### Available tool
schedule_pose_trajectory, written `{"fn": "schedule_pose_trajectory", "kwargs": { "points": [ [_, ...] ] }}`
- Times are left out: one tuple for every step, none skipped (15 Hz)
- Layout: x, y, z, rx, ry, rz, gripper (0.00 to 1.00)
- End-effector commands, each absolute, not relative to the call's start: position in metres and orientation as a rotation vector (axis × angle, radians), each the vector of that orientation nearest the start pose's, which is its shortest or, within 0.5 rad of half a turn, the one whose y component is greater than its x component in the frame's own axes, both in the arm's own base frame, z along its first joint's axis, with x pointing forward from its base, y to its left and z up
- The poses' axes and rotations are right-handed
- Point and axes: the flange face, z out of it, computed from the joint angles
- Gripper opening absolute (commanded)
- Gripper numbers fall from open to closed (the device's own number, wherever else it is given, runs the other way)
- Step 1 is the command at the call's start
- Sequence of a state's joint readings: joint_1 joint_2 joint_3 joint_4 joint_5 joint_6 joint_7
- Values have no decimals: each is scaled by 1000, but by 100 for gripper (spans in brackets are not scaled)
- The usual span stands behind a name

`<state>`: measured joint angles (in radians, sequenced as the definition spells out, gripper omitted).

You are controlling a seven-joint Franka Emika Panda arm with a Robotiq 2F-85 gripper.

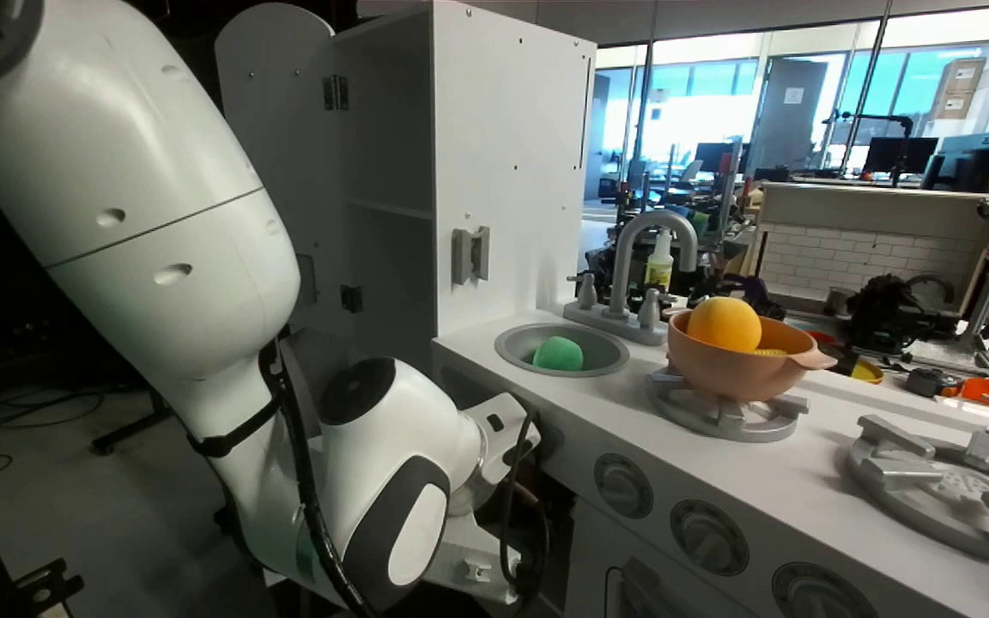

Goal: Put the green pepper and green plushy in the open cabinet

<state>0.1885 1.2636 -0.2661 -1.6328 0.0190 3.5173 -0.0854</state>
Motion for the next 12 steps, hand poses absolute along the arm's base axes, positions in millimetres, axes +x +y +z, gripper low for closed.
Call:
{"fn": "schedule_pose_trajectory", "kwargs": {
  "points": [
    [653, -34, -28, -3149, -417, -1229, 25],
    [654, -35, -30, -3150, -418, -1235, 25],
    [654, -34, -29, -3153, -420, -1237, 25],
    [654, -36, -32, -3153, -418, -1238, 25],
    [653, -37, -31, -3159, -413, -1237, 75],
    [653, -37, -29, -3165, -422, -1233, 76],
    [652, -38, -33, -3164, -420, -1229, 82],
    [650, -37, -32, -3170, -422, -1223, 89],
    [649, -37, -33, -3176, -423, -1215, 95],
    [648, -38, -39, -3176, -423, -1212, 100],
    [648, -37, -39, -3182, -428, -1210, 100],
    [648, -36, -40, -3184, -431, -1207, 100]
  ]
}}
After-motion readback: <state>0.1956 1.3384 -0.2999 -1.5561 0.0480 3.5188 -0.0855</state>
